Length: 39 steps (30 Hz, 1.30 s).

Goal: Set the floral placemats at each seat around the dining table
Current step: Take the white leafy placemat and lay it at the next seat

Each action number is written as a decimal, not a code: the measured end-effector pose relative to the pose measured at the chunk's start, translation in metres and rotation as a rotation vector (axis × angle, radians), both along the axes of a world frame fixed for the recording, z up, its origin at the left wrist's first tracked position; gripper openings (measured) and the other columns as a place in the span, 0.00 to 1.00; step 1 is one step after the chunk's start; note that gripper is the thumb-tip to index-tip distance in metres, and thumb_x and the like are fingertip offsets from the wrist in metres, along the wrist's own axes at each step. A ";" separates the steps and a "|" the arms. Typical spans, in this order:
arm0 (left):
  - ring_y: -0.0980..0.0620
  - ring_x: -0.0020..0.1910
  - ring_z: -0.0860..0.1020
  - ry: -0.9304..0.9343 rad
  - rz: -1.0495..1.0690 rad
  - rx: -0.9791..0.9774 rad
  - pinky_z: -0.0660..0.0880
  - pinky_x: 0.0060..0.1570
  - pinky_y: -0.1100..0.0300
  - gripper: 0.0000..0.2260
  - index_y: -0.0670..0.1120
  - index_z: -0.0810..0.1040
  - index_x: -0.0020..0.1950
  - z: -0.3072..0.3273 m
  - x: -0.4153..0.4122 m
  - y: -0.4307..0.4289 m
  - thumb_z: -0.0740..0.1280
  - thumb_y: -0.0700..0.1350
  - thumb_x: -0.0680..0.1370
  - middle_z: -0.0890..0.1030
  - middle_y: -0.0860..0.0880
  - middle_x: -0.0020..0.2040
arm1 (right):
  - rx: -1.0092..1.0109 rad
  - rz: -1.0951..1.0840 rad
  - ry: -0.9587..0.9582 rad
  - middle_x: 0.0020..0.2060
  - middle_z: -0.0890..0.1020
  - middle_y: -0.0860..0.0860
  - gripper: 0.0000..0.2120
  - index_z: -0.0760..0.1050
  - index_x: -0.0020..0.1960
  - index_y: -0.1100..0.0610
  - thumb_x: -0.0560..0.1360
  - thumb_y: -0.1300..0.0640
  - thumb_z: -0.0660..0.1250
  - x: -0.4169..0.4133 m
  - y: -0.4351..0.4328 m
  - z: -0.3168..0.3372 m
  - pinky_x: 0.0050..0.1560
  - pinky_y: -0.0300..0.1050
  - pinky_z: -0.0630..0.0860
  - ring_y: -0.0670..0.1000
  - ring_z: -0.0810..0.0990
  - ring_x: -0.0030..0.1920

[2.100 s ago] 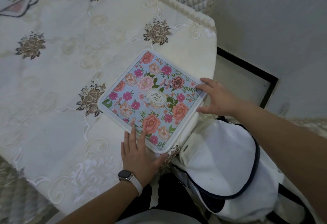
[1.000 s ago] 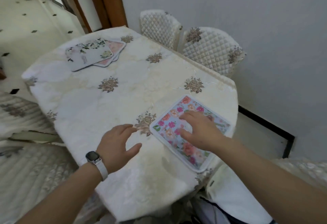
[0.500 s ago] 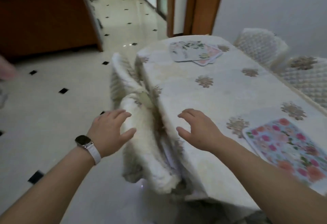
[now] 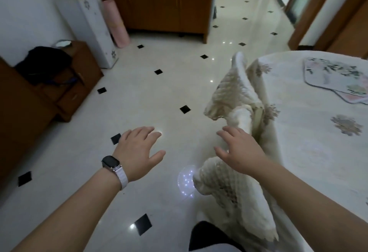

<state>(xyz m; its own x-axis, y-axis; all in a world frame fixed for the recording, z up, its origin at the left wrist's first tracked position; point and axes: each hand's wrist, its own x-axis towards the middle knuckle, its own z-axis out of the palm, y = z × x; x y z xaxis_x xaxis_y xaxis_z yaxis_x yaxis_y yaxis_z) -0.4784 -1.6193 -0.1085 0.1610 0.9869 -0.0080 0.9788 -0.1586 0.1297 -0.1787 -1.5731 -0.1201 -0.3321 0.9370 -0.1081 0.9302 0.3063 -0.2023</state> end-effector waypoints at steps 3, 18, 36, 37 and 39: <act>0.47 0.68 0.70 0.009 0.025 -0.015 0.62 0.67 0.45 0.28 0.52 0.73 0.66 -0.005 -0.015 0.015 0.52 0.64 0.73 0.74 0.49 0.68 | -0.008 0.017 0.016 0.72 0.70 0.51 0.26 0.69 0.72 0.51 0.78 0.41 0.61 -0.017 0.028 -0.007 0.67 0.51 0.68 0.54 0.67 0.71; 0.49 0.70 0.66 0.067 0.040 -0.087 0.59 0.69 0.49 0.31 0.54 0.70 0.69 -0.014 -0.056 0.262 0.48 0.66 0.72 0.70 0.51 0.71 | -0.064 -0.029 0.172 0.71 0.71 0.50 0.24 0.70 0.71 0.53 0.78 0.43 0.61 -0.082 0.271 -0.032 0.68 0.51 0.67 0.54 0.68 0.70; 0.49 0.70 0.67 -0.019 -0.200 -0.045 0.60 0.69 0.50 0.31 0.53 0.71 0.68 -0.015 -0.059 0.512 0.49 0.66 0.72 0.71 0.50 0.71 | -0.059 -0.248 0.112 0.71 0.70 0.48 0.24 0.69 0.72 0.51 0.79 0.42 0.59 -0.078 0.442 -0.011 0.67 0.49 0.67 0.52 0.67 0.70; 0.49 0.70 0.67 -0.024 -0.221 -0.042 0.59 0.69 0.50 0.31 0.54 0.71 0.69 -0.018 -0.061 0.530 0.48 0.66 0.72 0.70 0.51 0.71 | -0.062 -0.268 0.106 0.71 0.70 0.48 0.24 0.69 0.72 0.51 0.79 0.42 0.59 -0.080 0.455 -0.012 0.68 0.50 0.67 0.52 0.67 0.71; 0.49 0.70 0.66 -0.037 -0.256 -0.036 0.60 0.69 0.50 0.31 0.54 0.71 0.68 -0.024 -0.069 0.571 0.48 0.66 0.72 0.71 0.51 0.71 | -0.053 -0.314 0.090 0.71 0.70 0.48 0.24 0.69 0.72 0.51 0.79 0.42 0.59 -0.086 0.485 -0.014 0.69 0.50 0.67 0.52 0.68 0.71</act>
